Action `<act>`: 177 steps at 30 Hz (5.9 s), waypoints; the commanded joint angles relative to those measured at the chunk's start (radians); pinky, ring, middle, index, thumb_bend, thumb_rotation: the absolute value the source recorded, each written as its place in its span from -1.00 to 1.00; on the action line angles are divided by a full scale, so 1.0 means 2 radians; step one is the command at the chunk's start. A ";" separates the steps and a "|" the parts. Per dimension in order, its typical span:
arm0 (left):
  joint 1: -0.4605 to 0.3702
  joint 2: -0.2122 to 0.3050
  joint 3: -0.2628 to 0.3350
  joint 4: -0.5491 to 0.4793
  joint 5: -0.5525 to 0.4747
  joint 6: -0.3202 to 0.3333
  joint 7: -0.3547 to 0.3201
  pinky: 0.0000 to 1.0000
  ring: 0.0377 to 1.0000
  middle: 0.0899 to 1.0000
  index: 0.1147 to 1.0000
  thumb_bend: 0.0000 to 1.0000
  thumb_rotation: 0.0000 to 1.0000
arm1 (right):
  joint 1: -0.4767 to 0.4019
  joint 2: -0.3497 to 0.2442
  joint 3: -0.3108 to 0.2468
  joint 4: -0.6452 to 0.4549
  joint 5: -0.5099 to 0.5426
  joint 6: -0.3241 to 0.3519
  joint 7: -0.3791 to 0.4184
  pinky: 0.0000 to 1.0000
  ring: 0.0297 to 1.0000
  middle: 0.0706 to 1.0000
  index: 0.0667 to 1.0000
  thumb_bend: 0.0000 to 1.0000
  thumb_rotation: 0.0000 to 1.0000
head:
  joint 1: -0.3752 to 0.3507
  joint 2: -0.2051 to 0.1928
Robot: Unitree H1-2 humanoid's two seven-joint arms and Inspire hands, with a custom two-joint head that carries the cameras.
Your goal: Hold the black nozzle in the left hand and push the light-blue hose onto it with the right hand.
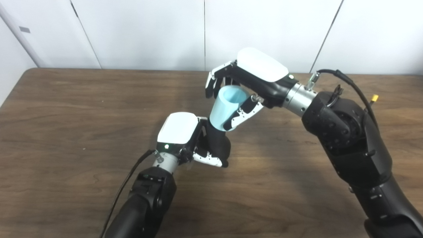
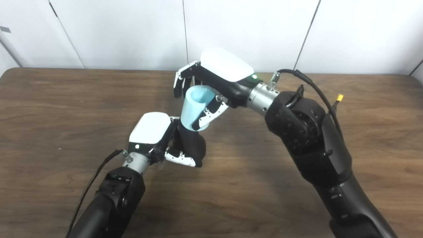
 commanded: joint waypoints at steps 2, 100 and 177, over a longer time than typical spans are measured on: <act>-0.003 -0.001 -0.004 -0.010 0.004 -0.005 -0.006 -0.21 -0.06 -0.16 -0.15 0.05 -1.00 | -0.015 0.001 -0.005 -0.001 -0.001 -0.015 -0.018 -0.43 -0.36 -0.13 0.00 0.02 -1.00 | 0.000 0.001; -0.009 -0.005 -0.004 -0.004 0.002 -0.006 -0.013 -0.18 -0.04 -0.16 -0.15 0.05 -1.00 | -0.028 0.007 0.007 -0.010 0.002 0.012 0.002 -0.45 -0.36 -0.13 0.00 0.02 -1.00 | 0.001 0.012; -0.007 -0.010 -0.005 -0.010 0.004 -0.003 -0.023 -0.22 -0.06 -0.13 -0.16 0.04 -1.00 | -0.010 -0.004 0.025 -0.021 -0.052 -0.007 0.008 0.74 0.98 0.79 0.77 0.36 0.74 | 0.002 0.016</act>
